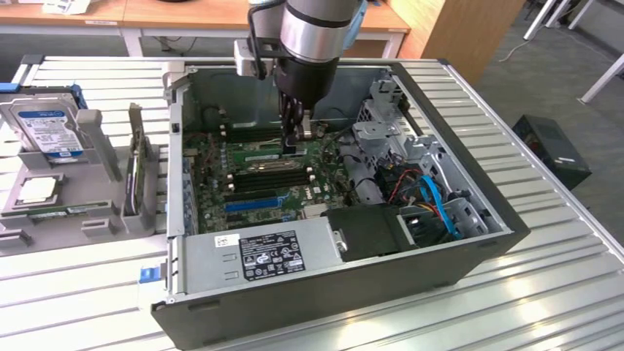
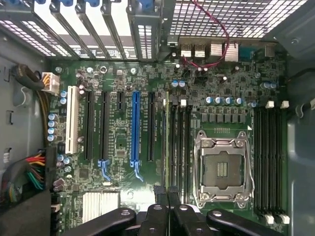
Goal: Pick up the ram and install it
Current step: 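Insert the ram into the slot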
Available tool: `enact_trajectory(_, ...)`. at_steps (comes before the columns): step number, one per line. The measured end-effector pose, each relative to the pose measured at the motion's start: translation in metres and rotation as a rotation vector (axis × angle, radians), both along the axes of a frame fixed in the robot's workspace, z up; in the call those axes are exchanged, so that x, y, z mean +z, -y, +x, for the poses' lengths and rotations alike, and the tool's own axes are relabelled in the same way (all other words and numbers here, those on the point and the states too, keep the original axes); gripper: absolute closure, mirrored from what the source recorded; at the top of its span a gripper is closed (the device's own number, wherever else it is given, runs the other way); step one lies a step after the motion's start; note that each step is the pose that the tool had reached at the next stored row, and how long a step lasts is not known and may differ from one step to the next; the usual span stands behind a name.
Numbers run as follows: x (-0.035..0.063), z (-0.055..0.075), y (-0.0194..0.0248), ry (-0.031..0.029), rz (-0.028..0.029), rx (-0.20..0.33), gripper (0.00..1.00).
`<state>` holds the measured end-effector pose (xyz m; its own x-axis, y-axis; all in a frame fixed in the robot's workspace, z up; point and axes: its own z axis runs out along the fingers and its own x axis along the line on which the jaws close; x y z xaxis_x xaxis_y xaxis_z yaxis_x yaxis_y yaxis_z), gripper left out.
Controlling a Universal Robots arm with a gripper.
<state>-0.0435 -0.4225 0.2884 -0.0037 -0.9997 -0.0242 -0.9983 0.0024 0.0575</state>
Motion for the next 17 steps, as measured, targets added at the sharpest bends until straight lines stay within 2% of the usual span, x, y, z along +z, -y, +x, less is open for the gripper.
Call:
enact_trajectory(11,-0.0152,0.000,0.0000,0.0000,0.0000,0.000,0.88)
enact_trajectory(17,-0.0203,0.000,0.0000,0.0000,-0.0001,0.000,0.88)
